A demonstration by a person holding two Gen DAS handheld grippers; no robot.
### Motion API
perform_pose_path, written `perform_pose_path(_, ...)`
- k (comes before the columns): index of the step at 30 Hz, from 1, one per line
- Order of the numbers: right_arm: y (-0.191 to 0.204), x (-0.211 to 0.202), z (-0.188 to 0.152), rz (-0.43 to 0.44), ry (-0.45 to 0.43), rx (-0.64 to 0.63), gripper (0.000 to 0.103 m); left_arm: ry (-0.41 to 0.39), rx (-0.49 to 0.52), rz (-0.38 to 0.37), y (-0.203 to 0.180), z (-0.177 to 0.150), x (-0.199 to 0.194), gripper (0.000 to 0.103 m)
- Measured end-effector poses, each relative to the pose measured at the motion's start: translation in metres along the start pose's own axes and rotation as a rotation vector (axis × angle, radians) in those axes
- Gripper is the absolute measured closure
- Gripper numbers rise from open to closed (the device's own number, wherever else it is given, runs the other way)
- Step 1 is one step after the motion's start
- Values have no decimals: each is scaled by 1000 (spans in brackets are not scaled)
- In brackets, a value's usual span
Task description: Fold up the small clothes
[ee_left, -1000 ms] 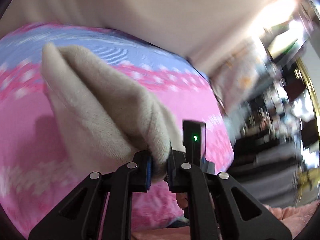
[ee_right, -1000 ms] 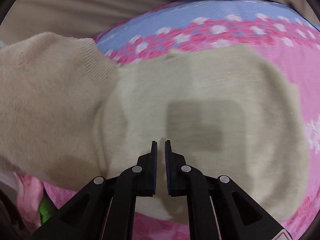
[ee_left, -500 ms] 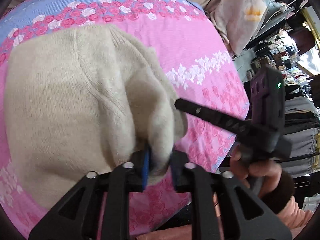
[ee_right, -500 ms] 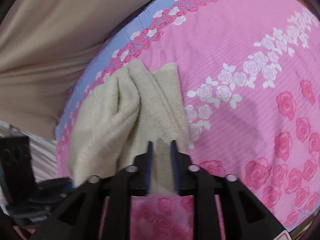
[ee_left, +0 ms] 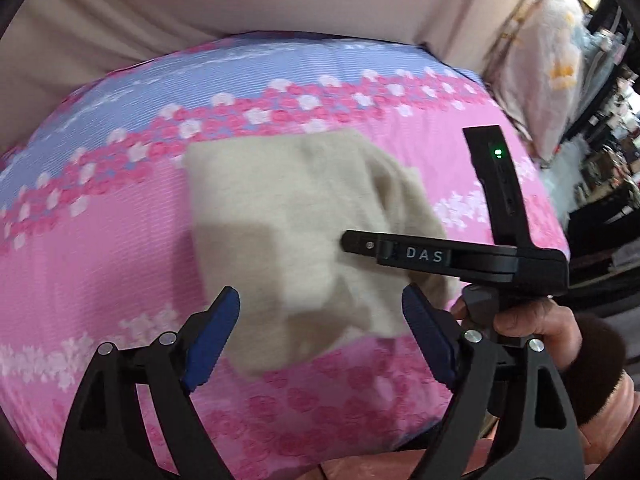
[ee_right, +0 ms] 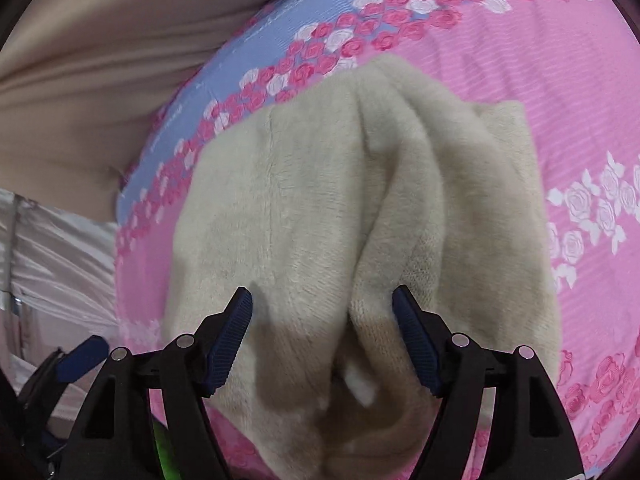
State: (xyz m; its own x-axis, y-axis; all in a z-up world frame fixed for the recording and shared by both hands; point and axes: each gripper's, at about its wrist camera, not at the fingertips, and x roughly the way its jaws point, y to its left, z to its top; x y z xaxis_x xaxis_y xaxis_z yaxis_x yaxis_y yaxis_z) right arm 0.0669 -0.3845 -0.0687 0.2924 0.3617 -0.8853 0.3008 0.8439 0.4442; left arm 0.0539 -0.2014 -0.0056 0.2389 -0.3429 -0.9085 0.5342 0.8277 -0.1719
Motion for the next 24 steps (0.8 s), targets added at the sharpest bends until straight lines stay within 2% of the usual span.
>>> perform_pose_path(2, 7, 7, 2, -26, 7, -27, 35, 3, -33, 31, 13, -4, 0, 22)
perform_pose_path(4, 14, 10, 2, -44, 12, -59, 56, 7, -62, 44, 24, -7, 1, 22)
perform_pose_path(5, 17, 10, 3, -46, 12, -67, 74, 9, -80, 47, 30, -9, 1, 22)
perform_pose_path(6, 20, 8, 4, -46, 10, -72, 79, 10, -93, 52, 35, -11, -1, 22)
perform_pose_path(8, 31, -3, 5, -33, -7, -101, 85, 20, -123, 64, 44, -13, 2, 21)
perform_pose_path(10, 50, -32, 9, 45, -61, -144, 86, 32, -155, 74, 53, -16, 4, 21)
perform_pose_path(11, 58, -55, 12, 121, -98, -156, 87, 35, -170, 79, 57, -18, 4, 21)
perform_pose_path(13, 63, -90, 13, 178, -154, -178, 87, 35, -209, 86, 69, -23, 2, 21)
perform_pose_path(15, 51, -106, 13, 117, -197, -209, 87, 32, -251, 89, 83, -30, 1, 18)
perform_pose_path(16, 34, -100, 13, 45, -187, -201, 87, 37, -267, 94, 87, -33, 2, 18)
perform_pose_path(18, -16, -59, 13, -91, -82, -124, 86, 57, -302, 106, 97, -39, 7, 18)
perform_pose_path(19, -40, -40, 10, -125, -37, -61, 86, 65, -317, 108, 101, -41, 10, 18)
perform_pose_path(20, -56, -31, 6, -96, -27, -5, 86, 71, -330, 104, 103, -44, 12, 18)
perform_pose_path(22, -61, -35, 2, -8, -54, 37, 84, 74, -333, 73, 104, -47, 13, 18)
perform_pose_path(24, -55, -49, -2, -26, -99, 38, 77, 79, -290, 42, 97, -50, 15, 18)
